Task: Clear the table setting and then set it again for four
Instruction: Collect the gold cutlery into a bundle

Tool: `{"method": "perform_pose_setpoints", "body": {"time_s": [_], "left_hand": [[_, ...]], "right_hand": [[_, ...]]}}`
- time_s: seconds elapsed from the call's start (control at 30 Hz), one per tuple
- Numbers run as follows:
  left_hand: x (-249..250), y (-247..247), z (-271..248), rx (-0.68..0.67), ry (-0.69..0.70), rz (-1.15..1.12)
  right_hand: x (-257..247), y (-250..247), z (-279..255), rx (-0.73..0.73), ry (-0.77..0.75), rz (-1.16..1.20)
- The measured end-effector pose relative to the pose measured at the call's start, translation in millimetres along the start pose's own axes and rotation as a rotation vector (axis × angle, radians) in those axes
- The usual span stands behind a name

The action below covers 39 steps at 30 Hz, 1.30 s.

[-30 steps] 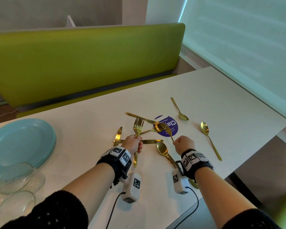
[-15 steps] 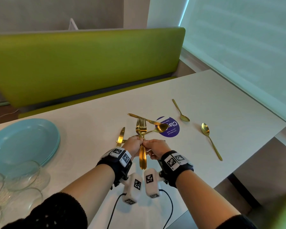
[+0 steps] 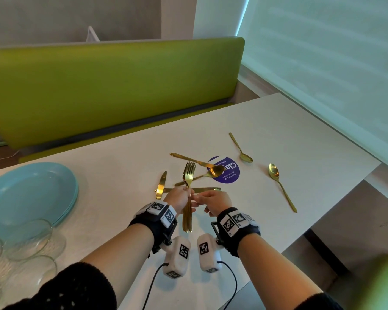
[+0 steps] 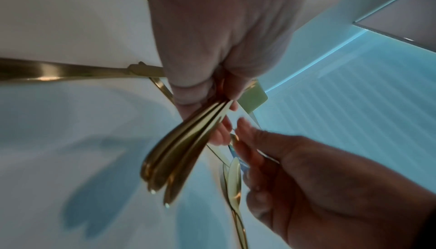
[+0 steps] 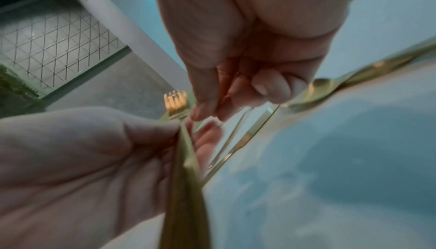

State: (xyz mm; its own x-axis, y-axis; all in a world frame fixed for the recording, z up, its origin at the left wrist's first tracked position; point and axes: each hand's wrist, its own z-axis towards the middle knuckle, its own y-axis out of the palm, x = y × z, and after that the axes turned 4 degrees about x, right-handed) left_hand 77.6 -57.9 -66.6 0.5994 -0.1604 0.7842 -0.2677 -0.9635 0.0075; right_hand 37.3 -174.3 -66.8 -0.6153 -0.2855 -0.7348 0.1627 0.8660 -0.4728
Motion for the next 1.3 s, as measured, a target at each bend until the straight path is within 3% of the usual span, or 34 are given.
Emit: {"method": "perform_pose_setpoints", "body": {"time_s": [0.13,0.27,0.67,0.97,1.07,1.2,1.3], "left_hand": [[0,3,4,0.103,0.014,-0.052],[-2,3,7,0.161,-0.007,-0.074],[-4,12,1,0.103,-0.038,-0.078],[-6,2,1,0.124,-0.019,-0.038],[-4,-1,1,0.128,0.014,-0.039],[0,-5,1,0.102,0.037,-0.054],[2,-9,0,0.065,0.046,-0.073]], "right_hand": [[17,-32,10,0.206,0.064,-0.189],[39,-59,10,0.288,0.122,-0.351],[65,-53,5,0.252,0.126,-0.549],[49,-42,5,0.147,0.117,-0.623],[25,-36,4,0.106,0.063,-0.521],[-2,-21,-4,-0.053,0.076,-0.043],[-13,-7,-6,-0.166,0.075,0.17]]}}
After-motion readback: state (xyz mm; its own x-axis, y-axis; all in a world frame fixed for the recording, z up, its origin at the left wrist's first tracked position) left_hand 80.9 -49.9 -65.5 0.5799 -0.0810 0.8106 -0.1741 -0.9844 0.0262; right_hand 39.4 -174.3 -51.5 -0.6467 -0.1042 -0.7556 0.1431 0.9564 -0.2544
